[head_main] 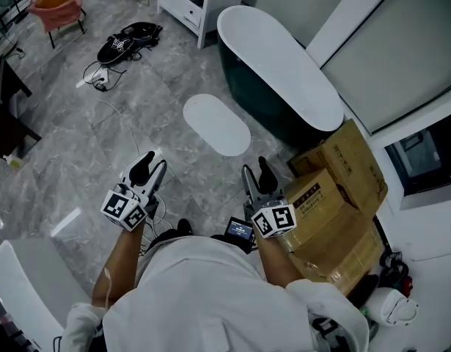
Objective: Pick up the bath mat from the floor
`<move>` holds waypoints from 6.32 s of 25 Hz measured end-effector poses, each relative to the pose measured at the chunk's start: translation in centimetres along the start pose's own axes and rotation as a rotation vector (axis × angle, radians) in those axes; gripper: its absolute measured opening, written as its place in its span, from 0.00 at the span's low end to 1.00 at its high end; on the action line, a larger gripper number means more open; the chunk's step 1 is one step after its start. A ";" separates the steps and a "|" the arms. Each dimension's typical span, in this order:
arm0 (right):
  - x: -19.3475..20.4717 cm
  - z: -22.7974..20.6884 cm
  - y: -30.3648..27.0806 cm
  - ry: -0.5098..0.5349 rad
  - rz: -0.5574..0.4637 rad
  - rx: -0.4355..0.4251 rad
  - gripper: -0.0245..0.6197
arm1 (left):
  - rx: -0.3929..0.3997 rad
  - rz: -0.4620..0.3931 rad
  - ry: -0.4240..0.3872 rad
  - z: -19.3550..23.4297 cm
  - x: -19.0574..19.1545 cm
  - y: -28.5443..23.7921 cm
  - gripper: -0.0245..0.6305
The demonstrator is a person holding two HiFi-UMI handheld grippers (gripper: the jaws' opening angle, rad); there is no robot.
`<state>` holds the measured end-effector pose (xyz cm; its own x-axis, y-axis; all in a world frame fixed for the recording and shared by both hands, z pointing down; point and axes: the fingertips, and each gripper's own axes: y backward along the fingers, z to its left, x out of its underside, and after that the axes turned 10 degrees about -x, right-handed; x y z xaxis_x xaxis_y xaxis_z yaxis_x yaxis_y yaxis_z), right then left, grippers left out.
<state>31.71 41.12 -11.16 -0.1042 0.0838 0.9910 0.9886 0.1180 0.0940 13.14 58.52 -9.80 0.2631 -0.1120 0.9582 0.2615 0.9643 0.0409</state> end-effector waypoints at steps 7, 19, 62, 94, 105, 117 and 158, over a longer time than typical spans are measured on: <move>2.0 -3.8 -4.5 -0.031 0.020 0.050 0.39 | -0.025 -0.011 0.050 6.2 -0.5 -5.1 0.29; 5.6 -19.7 -16.7 -0.118 -0.015 0.075 0.38 | -0.052 0.068 0.012 13.3 -0.2 -23.2 0.28; 27.8 -49.6 -26.0 -0.302 0.411 0.758 0.39 | 0.426 0.669 0.030 36.8 21.7 -73.0 0.28; 87.7 -53.7 -15.5 -0.895 0.687 0.785 0.48 | 0.030 1.289 0.027 55.3 76.2 -66.2 0.35; 96.3 -56.9 -10.3 -0.820 0.756 0.868 0.50 | 0.034 1.324 -0.205 59.4 87.0 -69.7 0.44; 103.0 -58.6 -7.1 -0.796 0.851 0.902 0.56 | 0.008 1.366 -0.372 63.8 94.1 -70.9 0.52; 77.3 -54.8 -20.4 -0.898 0.682 0.828 0.11 | 0.200 1.406 -0.074 46.8 72.8 -70.0 0.11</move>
<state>9.46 -9.00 68.73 0.0201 0.9207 0.3898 0.5546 0.3141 -0.7706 -29.48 -5.91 70.33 0.1399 0.9592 0.2458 -0.3084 0.2781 -0.9097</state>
